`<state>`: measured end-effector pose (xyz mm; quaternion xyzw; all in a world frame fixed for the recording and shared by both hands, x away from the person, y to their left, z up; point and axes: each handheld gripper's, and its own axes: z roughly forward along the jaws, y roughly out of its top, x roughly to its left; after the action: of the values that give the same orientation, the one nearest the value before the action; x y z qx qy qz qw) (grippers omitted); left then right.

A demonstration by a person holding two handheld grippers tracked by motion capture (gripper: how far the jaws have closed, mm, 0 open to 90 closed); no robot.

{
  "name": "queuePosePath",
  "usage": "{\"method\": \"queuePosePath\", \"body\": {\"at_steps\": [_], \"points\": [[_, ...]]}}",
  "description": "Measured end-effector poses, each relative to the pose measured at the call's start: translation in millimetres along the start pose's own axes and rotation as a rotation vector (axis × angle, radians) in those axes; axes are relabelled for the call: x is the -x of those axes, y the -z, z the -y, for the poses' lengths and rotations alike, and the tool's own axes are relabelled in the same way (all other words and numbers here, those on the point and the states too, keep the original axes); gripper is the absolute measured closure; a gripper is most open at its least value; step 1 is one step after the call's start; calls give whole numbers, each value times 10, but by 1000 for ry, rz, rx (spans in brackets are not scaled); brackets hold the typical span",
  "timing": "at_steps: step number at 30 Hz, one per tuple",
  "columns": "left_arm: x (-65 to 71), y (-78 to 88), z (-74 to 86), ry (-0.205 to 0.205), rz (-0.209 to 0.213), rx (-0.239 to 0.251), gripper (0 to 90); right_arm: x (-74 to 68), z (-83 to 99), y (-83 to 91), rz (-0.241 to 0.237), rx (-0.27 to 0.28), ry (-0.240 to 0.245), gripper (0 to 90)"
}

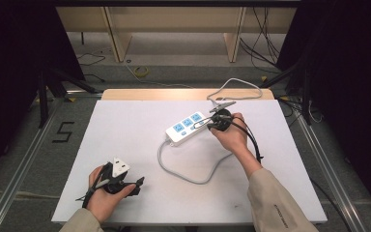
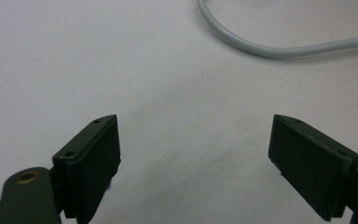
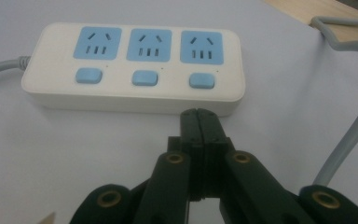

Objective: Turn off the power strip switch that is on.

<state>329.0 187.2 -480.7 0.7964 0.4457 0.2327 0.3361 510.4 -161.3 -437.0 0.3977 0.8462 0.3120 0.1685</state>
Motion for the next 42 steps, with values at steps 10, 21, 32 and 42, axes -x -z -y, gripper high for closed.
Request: {"method": "queuePosePath", "body": {"at_steps": [10, 21, 32, 42], "points": [[2, -1, 1, 1, -1, -1, 164, -8, 98, 117, -6, 10, 9, 900], [1, -3, 3, 2, -2, -2, 164, -47, 228, 216, -27, 13, 5, 900], [3, -4, 5, 3, -2, -2, 164, -104, 347, 313, -52, 13, 24, 900], [4, -7, 7, 5, -4, -4, 164, -148, 466, 420, -58, 23, 47, 889]]}}
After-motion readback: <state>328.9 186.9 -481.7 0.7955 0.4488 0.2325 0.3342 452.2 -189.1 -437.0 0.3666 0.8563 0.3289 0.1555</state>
